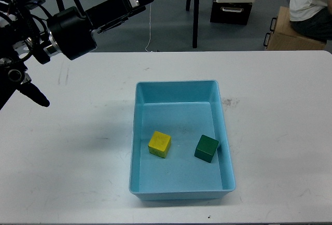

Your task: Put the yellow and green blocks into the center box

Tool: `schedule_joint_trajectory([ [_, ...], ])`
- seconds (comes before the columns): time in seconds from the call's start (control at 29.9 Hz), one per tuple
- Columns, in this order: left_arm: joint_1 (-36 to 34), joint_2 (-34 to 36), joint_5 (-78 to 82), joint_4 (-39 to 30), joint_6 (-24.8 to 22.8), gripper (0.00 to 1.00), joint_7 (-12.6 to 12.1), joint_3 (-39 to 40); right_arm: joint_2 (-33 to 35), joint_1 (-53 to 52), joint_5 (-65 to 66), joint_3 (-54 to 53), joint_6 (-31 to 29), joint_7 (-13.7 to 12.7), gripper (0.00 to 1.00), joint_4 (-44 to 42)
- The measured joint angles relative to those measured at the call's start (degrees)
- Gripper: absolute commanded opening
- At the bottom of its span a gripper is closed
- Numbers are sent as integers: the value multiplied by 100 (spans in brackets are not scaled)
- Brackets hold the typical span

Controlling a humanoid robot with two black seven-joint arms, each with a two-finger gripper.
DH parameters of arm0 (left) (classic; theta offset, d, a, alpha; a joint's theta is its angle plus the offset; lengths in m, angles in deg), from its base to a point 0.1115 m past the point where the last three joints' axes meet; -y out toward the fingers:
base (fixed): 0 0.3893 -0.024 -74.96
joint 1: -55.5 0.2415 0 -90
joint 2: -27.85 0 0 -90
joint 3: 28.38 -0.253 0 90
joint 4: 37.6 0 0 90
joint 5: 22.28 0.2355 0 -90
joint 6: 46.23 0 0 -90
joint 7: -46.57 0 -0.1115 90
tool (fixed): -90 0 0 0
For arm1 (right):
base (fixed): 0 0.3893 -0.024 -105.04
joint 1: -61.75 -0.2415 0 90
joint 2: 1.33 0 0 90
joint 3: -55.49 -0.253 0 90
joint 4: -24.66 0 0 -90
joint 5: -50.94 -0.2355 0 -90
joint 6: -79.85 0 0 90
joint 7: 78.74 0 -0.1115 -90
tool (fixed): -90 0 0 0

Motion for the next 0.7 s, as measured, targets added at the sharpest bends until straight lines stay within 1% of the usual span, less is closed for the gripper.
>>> schedule_joint_trajectory([
  [0.07,233,-163,-450,-57,325,100,0,5,-31,-198,-15,118,-15,0,98,148],
  [0.17,624,-362,-823,-159,640,100,-56,106,-63,-565,-322,364,-20,-15,98,272],
  [0.3,1223,-649,-928,-398,1192,100,-65,265,-150,-1095,-1356,812,-16,-359,98,304],
  [0.4,1694,-857,-944,-636,1452,100,-71,325,-230,-1397,-1945,1102,4,-434,98,270],
  [0.53,2167,-1207,-1265,-753,1571,100,-122,337,-642,-1647,-2124,1259,3,-440,98,241],
  [0.7,2589,-1466,-2741,-766,1346,100,-124,330,-1209,-1782,-2172,1288,-10,-515,98,208],
])
